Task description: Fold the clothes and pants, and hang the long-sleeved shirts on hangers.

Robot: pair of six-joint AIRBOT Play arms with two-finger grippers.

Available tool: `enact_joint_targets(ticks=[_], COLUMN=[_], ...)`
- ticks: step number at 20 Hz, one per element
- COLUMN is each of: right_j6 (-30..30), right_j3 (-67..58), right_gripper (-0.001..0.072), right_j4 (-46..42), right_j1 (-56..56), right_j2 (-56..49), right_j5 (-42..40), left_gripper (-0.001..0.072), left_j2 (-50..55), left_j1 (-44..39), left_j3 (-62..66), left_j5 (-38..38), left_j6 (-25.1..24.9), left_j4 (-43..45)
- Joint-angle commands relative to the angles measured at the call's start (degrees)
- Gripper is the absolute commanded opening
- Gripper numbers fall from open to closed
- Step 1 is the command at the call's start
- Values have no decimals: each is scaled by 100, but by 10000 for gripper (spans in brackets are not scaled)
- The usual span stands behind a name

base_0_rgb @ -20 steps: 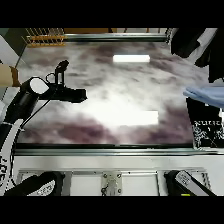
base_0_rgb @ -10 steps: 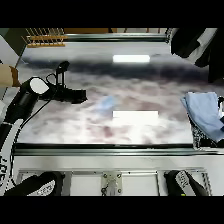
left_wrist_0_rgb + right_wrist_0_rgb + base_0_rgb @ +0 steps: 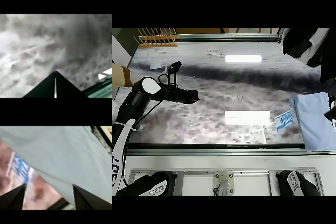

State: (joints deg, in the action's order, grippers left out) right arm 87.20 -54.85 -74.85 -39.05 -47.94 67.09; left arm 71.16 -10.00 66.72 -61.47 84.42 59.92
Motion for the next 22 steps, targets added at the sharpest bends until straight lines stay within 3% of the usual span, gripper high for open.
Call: enact_joint_targets(ticks=[1, 5, 8, 9, 10, 11, 22], right_j6=[-914, -1290, -1397, -1394, -1397, -1390, -1392], right_j3=[-74, -74, -74, -74, -74, -74, -74], right_gripper=[636, 634, 617, 431, 188, 10, 15], right_j4=[1572, 1685, 1683, 1687, 1685, 1687, 1707], right_j1=[1123, 2743, 3366, 3467, 3517, 3521, 3515], right_j2=[153, -35, -144, -162, -166, -166, -162], right_j5=[-413, -411, -411, -407, -411, -411, -387], left_gripper=[8, 8, 7, 7, 8, 8, 8], left_j2=[-2, -2, -2, -2, -2, -2, -2], left_j1=[-2, -2, -2, -2, -2, -2, -2], left_j3=[-2, 0, -2, 0, 0, 0, 0], left_j5=[24, -2, 4, 7, 7, 9, 9], left_j6=[-2, 0, 0, 0, 0, 0, 0], left_j4=[2, 2, 0, 0, 0, 0, 0])
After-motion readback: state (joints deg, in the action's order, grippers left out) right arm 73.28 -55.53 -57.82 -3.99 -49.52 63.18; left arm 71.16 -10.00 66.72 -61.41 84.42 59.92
